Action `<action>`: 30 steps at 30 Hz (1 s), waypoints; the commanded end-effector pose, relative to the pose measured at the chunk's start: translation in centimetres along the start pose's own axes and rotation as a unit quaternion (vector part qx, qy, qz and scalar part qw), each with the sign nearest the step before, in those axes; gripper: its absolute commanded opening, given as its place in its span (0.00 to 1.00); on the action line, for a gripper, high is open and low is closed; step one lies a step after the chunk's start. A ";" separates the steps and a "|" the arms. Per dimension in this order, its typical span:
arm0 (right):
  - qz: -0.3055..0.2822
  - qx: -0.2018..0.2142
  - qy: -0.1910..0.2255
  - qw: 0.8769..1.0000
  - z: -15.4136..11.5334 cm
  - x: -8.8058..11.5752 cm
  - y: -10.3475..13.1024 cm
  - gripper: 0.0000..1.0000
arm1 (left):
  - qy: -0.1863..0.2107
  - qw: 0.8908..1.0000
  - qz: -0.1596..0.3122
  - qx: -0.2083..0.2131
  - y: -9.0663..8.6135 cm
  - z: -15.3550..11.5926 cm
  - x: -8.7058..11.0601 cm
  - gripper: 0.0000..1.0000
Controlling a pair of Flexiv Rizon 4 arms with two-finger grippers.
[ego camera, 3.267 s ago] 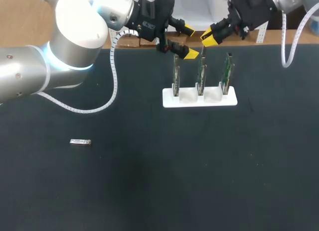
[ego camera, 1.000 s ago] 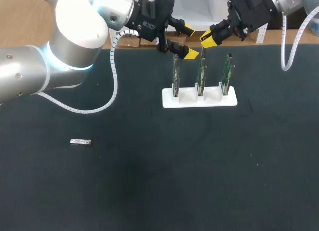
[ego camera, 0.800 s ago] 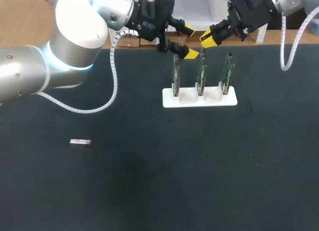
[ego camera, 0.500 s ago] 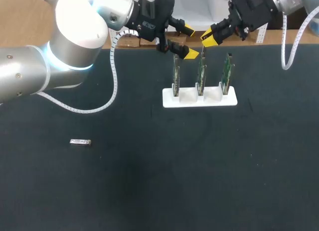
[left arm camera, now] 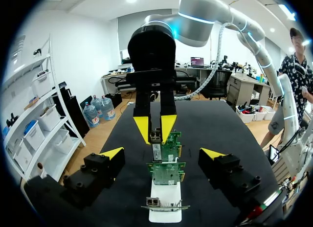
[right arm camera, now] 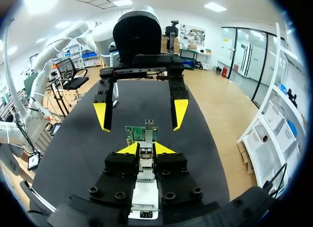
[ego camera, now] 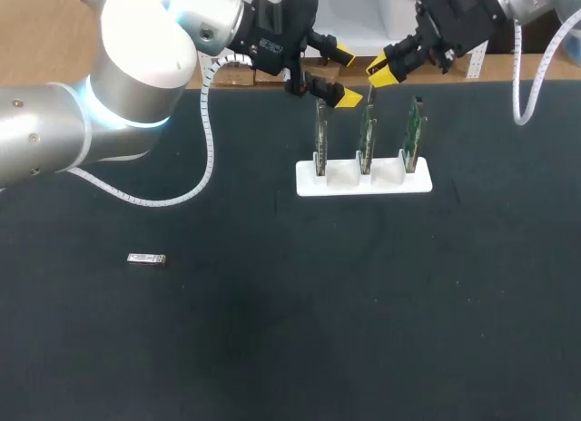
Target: Pick up the optical module with the left hand, and insert it into the network port with the right hand.
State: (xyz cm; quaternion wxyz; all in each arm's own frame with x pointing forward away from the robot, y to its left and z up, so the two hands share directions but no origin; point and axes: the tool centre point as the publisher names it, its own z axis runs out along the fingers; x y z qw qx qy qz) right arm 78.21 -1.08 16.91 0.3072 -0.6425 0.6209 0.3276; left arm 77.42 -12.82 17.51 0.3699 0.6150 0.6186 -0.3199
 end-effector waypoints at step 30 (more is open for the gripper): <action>-0.005 0.000 -0.013 1.000 -0.5 -0.4 -0.2 0.00 | 0.004 1.000 -0.002 0.001 0.1 0.0 -0.2 1.00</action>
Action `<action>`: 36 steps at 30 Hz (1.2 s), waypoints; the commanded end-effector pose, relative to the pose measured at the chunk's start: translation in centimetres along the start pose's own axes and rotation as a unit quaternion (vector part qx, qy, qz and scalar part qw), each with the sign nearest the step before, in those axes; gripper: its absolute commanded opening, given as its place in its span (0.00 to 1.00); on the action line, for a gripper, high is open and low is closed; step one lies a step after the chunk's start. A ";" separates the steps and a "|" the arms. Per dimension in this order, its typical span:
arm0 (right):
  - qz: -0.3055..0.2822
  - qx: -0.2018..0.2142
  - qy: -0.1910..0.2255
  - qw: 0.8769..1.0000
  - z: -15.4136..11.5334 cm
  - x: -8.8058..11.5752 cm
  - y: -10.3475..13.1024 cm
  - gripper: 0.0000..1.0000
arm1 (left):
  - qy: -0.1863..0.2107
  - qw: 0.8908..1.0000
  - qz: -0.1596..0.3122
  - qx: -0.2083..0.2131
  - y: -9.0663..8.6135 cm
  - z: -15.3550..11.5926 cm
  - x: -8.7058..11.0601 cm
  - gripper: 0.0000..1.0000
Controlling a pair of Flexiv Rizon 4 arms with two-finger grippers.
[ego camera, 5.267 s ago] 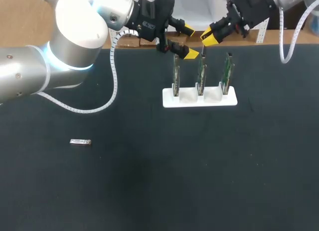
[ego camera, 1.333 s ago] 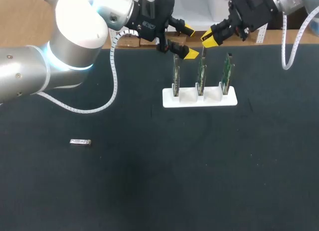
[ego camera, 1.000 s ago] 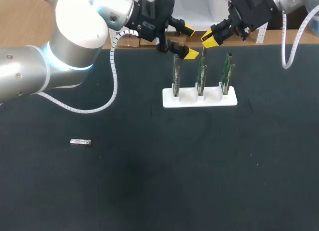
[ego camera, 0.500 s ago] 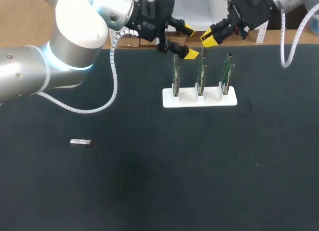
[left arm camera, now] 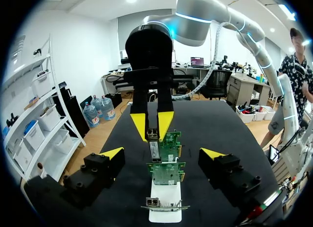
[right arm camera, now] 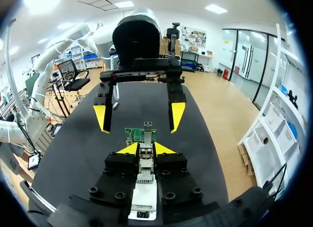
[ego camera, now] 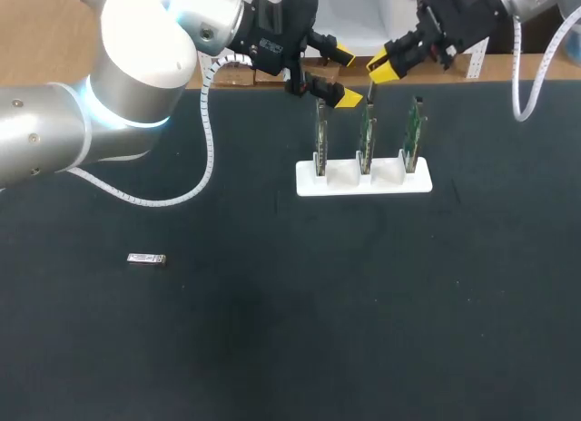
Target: Pick up the optical module with the left hand, and insert it into the network port with the right hand.
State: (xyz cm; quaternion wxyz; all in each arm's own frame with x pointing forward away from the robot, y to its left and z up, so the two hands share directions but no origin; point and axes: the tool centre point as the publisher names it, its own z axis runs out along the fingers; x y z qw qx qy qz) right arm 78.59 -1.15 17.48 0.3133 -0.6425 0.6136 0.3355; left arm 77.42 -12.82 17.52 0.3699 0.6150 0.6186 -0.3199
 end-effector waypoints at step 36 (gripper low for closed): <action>-0.014 -0.001 -0.005 1.000 -0.8 -0.1 0.7 0.00 | 0.004 1.000 -0.002 0.001 0.1 0.0 -0.2 1.00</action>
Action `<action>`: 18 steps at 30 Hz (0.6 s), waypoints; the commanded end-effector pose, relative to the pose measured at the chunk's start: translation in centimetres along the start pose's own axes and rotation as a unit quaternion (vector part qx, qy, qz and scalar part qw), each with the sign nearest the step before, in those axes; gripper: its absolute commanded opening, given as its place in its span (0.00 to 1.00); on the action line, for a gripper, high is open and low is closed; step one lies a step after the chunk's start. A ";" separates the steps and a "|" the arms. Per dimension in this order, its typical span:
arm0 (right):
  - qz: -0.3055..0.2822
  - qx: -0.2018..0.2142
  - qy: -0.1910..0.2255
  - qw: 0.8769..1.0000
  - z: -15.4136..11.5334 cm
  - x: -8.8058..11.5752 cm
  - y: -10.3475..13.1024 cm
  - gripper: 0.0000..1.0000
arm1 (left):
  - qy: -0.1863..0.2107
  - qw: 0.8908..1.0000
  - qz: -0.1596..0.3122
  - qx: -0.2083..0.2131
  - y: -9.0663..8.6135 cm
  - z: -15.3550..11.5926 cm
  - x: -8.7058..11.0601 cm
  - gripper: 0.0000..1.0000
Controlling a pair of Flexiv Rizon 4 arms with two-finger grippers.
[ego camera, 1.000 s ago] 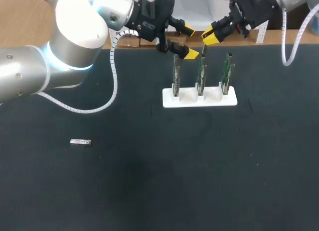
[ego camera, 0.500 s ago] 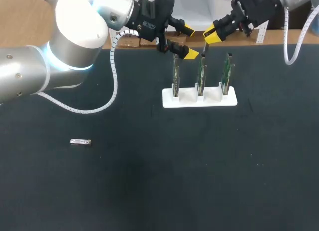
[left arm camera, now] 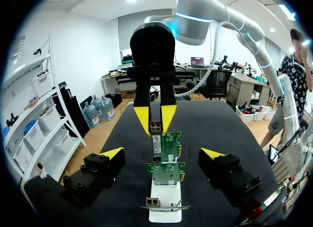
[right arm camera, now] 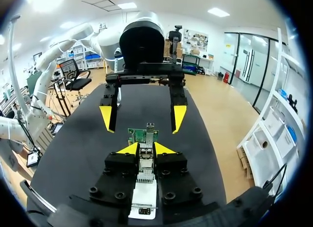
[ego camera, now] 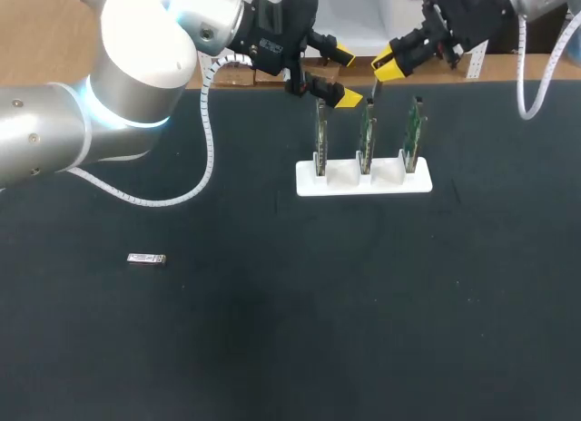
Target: Pick up the optical module with the left hand, and insert it into the network port with the right hand.
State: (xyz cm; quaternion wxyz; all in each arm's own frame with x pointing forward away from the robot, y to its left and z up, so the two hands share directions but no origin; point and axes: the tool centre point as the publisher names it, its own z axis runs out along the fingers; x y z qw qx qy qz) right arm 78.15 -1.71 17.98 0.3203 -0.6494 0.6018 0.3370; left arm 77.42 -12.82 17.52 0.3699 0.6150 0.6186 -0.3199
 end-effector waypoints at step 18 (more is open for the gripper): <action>-0.006 0.008 0.013 1.000 -0.3 -0.1 -0.1 0.00 | 0.004 1.000 -0.002 0.001 0.1 0.0 -0.2 1.00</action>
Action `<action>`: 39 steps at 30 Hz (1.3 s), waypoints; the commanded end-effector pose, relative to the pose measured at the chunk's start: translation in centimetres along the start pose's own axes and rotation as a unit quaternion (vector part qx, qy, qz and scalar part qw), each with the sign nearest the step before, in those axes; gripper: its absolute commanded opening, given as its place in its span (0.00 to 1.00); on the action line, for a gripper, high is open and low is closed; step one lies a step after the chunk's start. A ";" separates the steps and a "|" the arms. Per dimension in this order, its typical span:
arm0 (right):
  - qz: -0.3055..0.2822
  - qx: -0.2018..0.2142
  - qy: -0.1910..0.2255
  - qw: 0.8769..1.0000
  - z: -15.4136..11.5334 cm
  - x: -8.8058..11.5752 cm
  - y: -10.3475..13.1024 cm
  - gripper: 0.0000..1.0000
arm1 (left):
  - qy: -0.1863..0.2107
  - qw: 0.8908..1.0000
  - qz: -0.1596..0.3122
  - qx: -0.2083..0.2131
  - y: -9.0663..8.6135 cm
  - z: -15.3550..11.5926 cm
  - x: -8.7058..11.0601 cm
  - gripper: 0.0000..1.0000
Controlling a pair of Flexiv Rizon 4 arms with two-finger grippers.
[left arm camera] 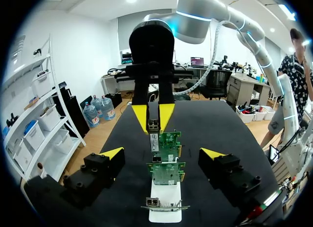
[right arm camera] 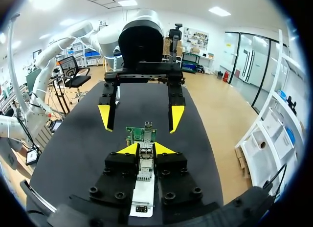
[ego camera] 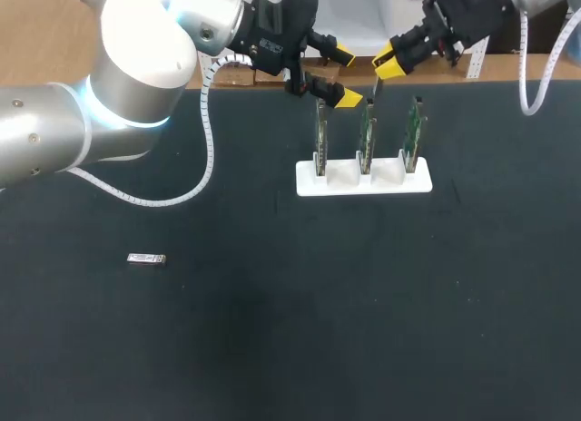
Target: Pick up the optical module with the left hand, and insert it into the network port with the right hand.
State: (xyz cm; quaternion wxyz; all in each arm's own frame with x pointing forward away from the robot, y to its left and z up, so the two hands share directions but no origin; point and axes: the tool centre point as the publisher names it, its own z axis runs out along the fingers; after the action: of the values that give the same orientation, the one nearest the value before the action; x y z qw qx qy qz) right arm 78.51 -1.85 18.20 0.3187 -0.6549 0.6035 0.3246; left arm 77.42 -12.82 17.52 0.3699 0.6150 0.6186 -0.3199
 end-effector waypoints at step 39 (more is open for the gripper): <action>0.004 -0.010 0.024 1.000 1.3 0.0 -0.5 0.00 | 0.004 1.000 -0.002 0.001 0.1 0.0 -0.2 1.00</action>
State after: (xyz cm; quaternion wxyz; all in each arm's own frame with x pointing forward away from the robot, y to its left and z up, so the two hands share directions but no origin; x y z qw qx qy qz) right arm 78.55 -0.82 17.38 0.2990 -0.6626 0.6108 0.3136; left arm 77.42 -12.82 17.52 0.3699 0.6150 0.6186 -0.3199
